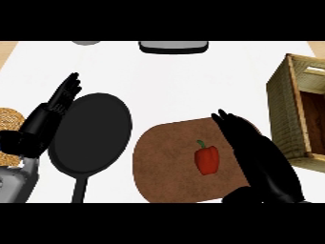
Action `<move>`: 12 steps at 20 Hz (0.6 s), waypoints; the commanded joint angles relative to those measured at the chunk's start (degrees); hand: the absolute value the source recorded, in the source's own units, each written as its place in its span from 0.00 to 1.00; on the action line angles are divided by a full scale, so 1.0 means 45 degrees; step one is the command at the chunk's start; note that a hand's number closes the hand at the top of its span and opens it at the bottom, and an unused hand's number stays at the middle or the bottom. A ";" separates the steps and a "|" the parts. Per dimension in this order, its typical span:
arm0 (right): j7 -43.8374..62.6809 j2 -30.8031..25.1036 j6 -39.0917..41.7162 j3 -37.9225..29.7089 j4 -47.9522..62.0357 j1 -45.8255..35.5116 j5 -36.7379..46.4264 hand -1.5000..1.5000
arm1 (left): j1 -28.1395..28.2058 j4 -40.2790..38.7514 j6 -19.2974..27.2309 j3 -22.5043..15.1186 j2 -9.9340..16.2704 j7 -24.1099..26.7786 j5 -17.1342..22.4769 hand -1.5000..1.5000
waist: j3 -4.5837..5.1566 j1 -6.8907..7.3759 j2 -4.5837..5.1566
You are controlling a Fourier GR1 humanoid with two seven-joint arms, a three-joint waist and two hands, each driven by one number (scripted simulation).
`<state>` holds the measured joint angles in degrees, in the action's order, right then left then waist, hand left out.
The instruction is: Pick the bell pepper from the cutting board and place it in the basket
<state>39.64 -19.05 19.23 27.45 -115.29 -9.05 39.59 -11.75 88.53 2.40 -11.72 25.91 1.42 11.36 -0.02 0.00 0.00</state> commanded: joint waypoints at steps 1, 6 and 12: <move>-0.1816 0.0086 -0.0840 -0.0494 0.1269 0.0359 0.0745 0.00 | -0.0233 -0.0567 -0.0579 0.0511 -0.0397 0.0105 -0.0328 0.50 | 0.0001 -0.0013 0.0005; -0.2084 0.1259 -0.0654 -0.0544 0.2348 -0.0272 0.1018 0.00 | 0.0943 0.1156 -0.0357 0.0439 -0.0990 -0.0341 -0.1082 0.50 | 0.0002 0.0050 -0.0006; -0.2271 0.1348 0.0260 -0.0737 0.0631 0.0659 0.0916 0.00 | 0.0488 0.0286 -0.1205 0.1427 -0.1261 -0.0171 -0.1383 0.50 | 0.0004 -0.0008 -0.0007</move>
<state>29.50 -14.87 17.85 25.16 -110.97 -6.00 43.88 -8.93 90.02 -1.77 -7.34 21.38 1.40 6.72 -0.01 -0.01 -0.02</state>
